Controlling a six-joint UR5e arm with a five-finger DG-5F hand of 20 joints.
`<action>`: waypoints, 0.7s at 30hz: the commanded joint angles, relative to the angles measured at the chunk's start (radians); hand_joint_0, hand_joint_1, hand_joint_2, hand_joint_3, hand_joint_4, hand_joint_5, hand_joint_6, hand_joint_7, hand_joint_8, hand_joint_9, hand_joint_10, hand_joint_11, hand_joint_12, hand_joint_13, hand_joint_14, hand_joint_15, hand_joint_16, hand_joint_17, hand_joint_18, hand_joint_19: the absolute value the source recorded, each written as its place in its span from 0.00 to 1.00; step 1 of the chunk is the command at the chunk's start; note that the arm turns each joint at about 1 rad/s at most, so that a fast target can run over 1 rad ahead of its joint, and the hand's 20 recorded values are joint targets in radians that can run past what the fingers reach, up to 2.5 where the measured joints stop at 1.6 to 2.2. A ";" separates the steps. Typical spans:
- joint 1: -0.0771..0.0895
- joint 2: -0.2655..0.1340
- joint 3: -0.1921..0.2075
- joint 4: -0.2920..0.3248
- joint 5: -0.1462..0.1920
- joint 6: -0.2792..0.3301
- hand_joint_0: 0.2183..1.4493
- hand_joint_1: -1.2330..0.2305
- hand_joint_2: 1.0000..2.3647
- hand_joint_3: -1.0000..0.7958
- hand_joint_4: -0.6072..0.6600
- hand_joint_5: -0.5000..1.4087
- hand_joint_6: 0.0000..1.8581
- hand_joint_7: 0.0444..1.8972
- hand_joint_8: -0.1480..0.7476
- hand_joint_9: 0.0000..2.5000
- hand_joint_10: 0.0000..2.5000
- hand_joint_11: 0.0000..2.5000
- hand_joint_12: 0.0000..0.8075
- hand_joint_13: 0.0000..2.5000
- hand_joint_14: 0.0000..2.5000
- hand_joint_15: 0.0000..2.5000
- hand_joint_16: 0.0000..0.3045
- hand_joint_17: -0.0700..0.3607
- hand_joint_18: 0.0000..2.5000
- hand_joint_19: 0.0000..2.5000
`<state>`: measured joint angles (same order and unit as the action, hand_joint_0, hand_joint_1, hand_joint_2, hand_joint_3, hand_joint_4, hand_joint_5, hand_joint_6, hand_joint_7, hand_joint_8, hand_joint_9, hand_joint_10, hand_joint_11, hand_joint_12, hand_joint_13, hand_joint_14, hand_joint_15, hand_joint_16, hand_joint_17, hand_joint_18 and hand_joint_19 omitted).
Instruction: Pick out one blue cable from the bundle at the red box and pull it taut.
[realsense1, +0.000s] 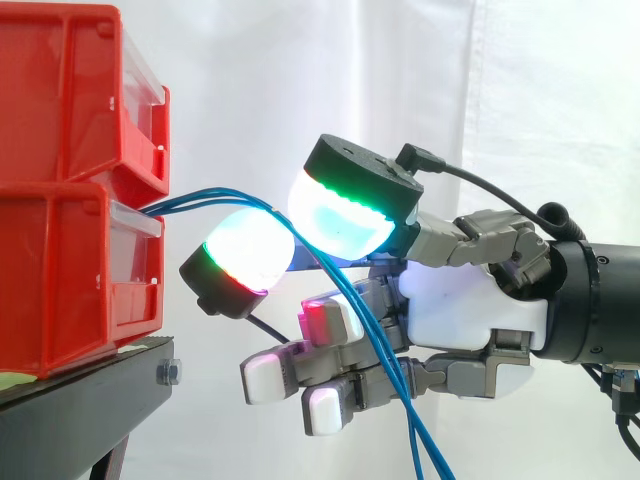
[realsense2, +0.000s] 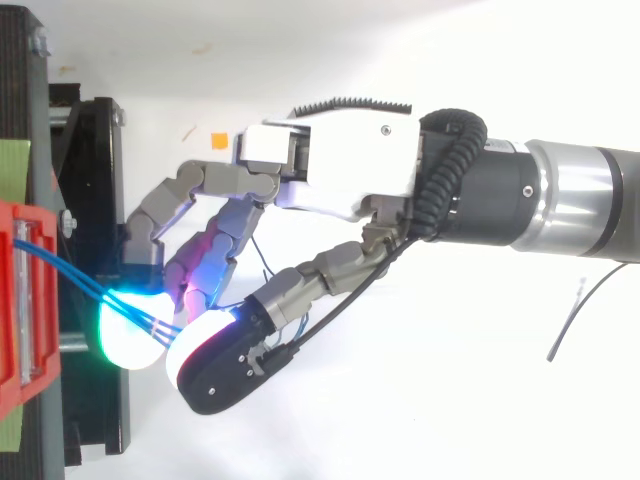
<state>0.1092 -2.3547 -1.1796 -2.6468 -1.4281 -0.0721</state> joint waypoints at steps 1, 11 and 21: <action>0.000 0.000 0.000 0.002 -0.002 0.000 0.47 0.19 0.00 0.28 0.35 0.20 0.52 0.39 0.49 0.51 0.01 0.35 0.44 0.37 0.01 0.19 0.15 0.39 0.34 0.26; 0.001 0.000 0.000 0.001 0.000 0.000 0.49 0.16 0.00 0.28 0.30 0.20 0.51 0.51 0.48 0.55 0.01 0.36 0.40 0.39 0.01 0.18 0.12 0.36 0.35 0.21; 0.001 0.000 0.000 0.002 0.000 0.000 0.46 0.14 0.00 0.28 0.28 0.19 0.52 0.36 0.41 0.53 0.01 0.38 0.37 0.39 0.01 0.19 0.11 0.34 0.34 0.20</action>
<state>0.1102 -2.3546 -1.1796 -2.6446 -1.4285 -0.0722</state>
